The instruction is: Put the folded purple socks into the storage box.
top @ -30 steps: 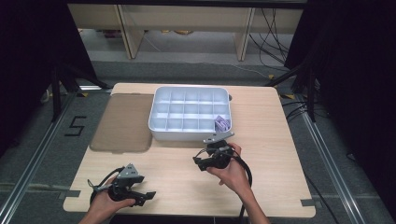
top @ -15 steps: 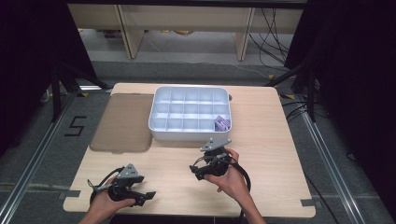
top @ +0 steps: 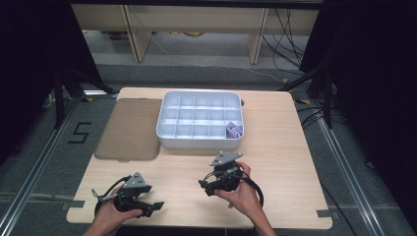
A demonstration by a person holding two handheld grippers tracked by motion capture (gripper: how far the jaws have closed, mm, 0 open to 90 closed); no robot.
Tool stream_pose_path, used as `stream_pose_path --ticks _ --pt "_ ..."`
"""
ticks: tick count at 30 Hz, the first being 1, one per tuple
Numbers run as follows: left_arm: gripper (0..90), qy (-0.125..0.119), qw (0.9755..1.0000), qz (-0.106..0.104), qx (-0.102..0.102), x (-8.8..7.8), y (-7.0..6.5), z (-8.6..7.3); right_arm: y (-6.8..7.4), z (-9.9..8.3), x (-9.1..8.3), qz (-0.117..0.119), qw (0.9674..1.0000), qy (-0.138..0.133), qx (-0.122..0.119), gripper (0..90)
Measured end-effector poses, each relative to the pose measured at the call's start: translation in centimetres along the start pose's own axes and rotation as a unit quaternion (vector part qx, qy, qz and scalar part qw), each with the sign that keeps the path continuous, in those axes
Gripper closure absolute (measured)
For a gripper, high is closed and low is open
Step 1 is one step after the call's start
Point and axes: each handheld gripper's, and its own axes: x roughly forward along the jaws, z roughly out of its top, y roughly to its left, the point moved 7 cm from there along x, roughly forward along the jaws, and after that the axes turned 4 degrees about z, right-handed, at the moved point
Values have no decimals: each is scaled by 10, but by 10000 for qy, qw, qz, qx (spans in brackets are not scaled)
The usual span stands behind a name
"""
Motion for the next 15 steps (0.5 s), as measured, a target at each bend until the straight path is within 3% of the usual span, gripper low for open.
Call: stream_pose_path --ticks 2,5,12,15 --pt "215 1 10000 0 3 0 0 0 1 -3 0 105 9999 68 -103 172" --pt "215 7 10000 3 3 0 0 0 2 -6 0 59 9999 97 25 172" --pt "215 -17 10000 30 -74 1 -1 0 6 -12 4 92 9999 45 28 172" --pt "215 -4 10000 -7 11 0 -1 0 8 -17 4 169 9998 105 25 172"
